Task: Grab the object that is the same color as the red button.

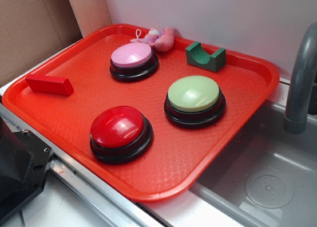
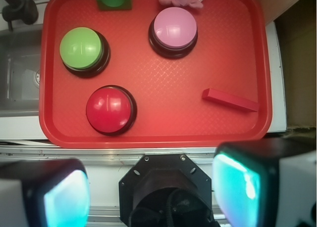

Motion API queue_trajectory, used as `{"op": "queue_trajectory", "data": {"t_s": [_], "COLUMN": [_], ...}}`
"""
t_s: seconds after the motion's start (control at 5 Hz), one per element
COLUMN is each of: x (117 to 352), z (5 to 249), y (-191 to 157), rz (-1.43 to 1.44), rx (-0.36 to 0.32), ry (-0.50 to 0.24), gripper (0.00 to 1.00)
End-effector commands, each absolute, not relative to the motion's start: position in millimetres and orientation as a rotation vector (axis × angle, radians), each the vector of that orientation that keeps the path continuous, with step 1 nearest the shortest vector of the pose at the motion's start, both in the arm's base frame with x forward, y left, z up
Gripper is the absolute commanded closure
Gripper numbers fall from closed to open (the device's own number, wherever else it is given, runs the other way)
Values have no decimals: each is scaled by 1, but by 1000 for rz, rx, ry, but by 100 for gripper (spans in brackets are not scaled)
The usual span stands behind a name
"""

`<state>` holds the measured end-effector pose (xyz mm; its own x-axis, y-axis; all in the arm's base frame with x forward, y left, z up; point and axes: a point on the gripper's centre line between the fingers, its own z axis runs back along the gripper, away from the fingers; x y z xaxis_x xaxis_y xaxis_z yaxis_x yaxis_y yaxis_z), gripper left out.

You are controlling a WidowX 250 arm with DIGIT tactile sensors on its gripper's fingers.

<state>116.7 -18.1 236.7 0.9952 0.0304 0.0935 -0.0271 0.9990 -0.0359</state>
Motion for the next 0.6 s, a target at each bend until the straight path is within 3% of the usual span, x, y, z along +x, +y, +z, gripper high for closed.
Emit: {"op": "queue_trajectory", "data": {"t_s": [0.0, 0.2, 0.4], "x": [117, 114, 109], "z": [237, 224, 205], "y": [-18, -2, 20], "rz": [29, 134, 344], "rx": [-35, -71, -34], "ry": [-94, -93, -58], "gripper": [0, 0, 0]}}
